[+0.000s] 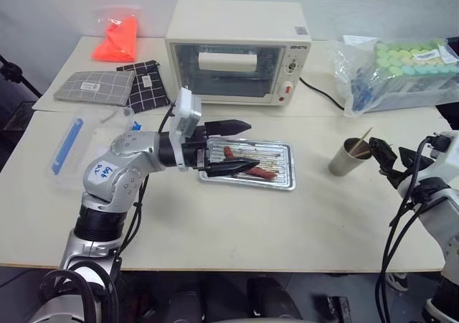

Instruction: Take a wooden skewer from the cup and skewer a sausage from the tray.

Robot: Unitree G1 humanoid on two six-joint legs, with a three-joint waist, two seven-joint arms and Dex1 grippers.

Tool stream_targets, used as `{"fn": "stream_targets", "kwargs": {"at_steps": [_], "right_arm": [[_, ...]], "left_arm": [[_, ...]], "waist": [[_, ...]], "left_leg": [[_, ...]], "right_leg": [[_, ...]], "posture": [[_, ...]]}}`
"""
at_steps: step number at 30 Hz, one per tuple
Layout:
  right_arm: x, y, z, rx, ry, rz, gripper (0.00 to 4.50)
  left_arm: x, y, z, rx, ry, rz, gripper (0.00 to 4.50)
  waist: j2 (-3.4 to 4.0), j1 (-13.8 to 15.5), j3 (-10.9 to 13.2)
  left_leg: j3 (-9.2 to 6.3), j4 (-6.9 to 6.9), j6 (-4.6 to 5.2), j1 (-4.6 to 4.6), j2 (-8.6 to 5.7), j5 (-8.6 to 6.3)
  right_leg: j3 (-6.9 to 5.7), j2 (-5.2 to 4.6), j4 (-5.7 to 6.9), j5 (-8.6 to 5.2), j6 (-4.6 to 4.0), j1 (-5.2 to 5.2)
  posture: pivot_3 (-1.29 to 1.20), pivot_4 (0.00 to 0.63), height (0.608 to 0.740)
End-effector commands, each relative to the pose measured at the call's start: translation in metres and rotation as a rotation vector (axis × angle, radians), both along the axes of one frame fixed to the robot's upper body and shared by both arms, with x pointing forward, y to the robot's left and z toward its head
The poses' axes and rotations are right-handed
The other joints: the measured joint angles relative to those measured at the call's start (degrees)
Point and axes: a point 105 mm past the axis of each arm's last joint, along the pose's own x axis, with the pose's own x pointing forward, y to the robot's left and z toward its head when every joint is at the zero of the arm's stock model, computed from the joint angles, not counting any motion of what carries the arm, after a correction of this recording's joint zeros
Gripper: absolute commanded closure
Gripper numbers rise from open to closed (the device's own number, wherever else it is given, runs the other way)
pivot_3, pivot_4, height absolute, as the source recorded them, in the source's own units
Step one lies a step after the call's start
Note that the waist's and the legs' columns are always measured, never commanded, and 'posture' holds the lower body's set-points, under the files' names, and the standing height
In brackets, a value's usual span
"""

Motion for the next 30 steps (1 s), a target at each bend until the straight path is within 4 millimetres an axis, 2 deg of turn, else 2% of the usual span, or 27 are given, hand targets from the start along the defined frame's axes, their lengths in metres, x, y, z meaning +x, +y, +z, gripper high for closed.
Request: {"fn": "stream_targets", "kwargs": {"at_steps": [1,5,8,11,16,20,24,30], "right_arm": [[0.002,0.002,0.011,0.002,-0.058,-0.007,1.59],[0.002,0.001,0.011,0.005,-0.060,-0.017,2.63],[0.002,0.000,0.013,0.014,-0.067,-0.022,2.63],[0.002,-0.001,0.014,0.015,-0.078,-0.030,3.11],[0.003,0.001,0.016,0.006,-0.079,-0.027,4.46],[0.005,0.001,0.020,-0.005,-0.084,-0.029,4.48],[0.005,0.002,0.035,-0.028,-0.110,-0.025,4.48],[-0.009,0.008,0.090,-0.095,-0.192,0.042,4.48]], "left_arm": [[-0.001,-0.006,0.007,0.002,-0.062,-0.020,0.00],[0.000,-0.007,0.008,0.002,-0.074,-0.022,0.00],[0.001,-0.007,0.008,0.002,-0.079,-0.019,0.00],[0.002,-0.008,0.008,0.001,-0.083,-0.016,0.00],[0.003,-0.011,0.010,0.001,-0.093,-0.020,0.00],[0.005,-0.012,0.010,0.004,-0.095,-0.023,0.00],[0.007,-0.015,0.012,0.005,-0.096,-0.030,0.00],[0.009,-0.018,0.013,-0.008,-0.103,-0.031,0.00]], "waist": [[0.00,0.02,0.00],[0.00,0.04,0.00],[0.00,0.00,0.00],[0.00,0.00,0.00],[0.00,0.02,0.00],[0.01,0.03,0.00],[0.01,0.02,0.00],[0.05,0.01,0.03]], "left_leg": [[0.00,0.00,0.00,0.00,0.00,0.00],[0.00,0.00,0.01,-0.01,-0.01,0.00],[-0.01,0.00,0.01,-0.01,0.00,0.00],[0.00,0.00,0.01,0.00,0.00,0.00],[0.00,0.00,0.01,-0.01,0.00,0.00],[-0.01,0.00,0.01,0.00,-0.01,0.00],[0.00,0.00,0.01,-0.01,0.00,0.00],[0.00,-0.01,0.01,-0.01,0.02,0.00]], "right_leg": [[0.01,0.00,-0.01,0.00,0.00,0.00],[0.01,0.00,-0.01,0.00,0.00,0.00],[0.03,-0.01,0.00,0.00,0.00,0.00],[0.04,-0.01,0.00,0.00,0.00,0.00],[0.03,-0.01,0.00,0.00,0.00,0.00],[0.03,-0.02,-0.01,0.00,0.00,0.00],[0.04,-0.02,0.00,0.00,0.00,0.00],[0.03,-0.03,0.01,0.00,0.00,-0.02]], "posture": [[0.00,0.150,0.740],[0.00,0.150,0.740],[0.00,0.150,0.740],[0.00,0.150,0.740],[0.00,0.150,0.740],[0.00,0.150,0.740],[0.00,0.150,0.740],[0.00,0.150,0.740]]}}
